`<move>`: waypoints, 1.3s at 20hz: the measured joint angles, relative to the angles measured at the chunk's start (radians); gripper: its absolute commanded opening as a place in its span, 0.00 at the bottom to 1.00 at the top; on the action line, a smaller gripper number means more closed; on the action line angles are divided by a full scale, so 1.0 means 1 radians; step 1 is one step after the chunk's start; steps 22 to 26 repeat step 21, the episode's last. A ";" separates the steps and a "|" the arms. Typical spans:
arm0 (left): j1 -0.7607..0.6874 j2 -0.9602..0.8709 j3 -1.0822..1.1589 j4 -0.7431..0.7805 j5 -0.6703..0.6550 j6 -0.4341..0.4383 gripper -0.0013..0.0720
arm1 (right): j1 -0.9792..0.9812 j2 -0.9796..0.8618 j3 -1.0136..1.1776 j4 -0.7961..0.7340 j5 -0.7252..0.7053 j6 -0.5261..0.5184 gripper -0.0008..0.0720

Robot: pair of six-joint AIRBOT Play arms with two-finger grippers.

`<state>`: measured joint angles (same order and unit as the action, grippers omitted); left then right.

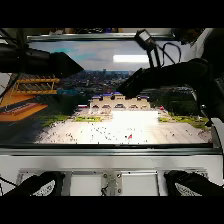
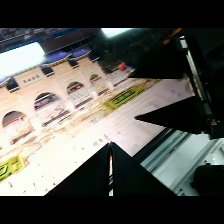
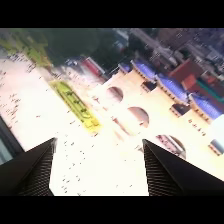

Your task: Fold the clothes and pants, and hang the long-sleeved shirts on hangers.

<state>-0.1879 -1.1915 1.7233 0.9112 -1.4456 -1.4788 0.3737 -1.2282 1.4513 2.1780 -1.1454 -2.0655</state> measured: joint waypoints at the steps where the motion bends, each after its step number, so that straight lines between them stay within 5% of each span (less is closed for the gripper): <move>1: -0.029 0.003 -0.025 0.056 0.003 0.001 0.04 | 0.005 -0.002 -0.016 0.009 -0.009 -0.006 0.82; 5: -0.124 0.011 -0.179 0.184 0.055 0.004 0.04 | 0.026 -0.004 -0.050 0.027 -0.031 -0.023 0.80; 6: -0.140 0.012 -0.219 0.200 0.077 0.004 0.04 | 0.029 -0.004 -0.054 0.029 -0.036 -0.025 0.58; 7: -0.153 0.013 -0.253 0.209 0.094 0.004 0.04 | 0.032 -0.004 -0.056 0.030 -0.037 -0.027 0.16; 8: -0.164 0.013 -0.282 0.216 0.105 0.005 0.04 | 0.033 -0.004 -0.058 0.030 -0.039 -0.027 0.04; 26: -0.191 0.014 -0.375 0.238 0.137 0.005 0.04 | 0.036 -0.010 -0.062 -0.007 -0.059 -0.033 0.04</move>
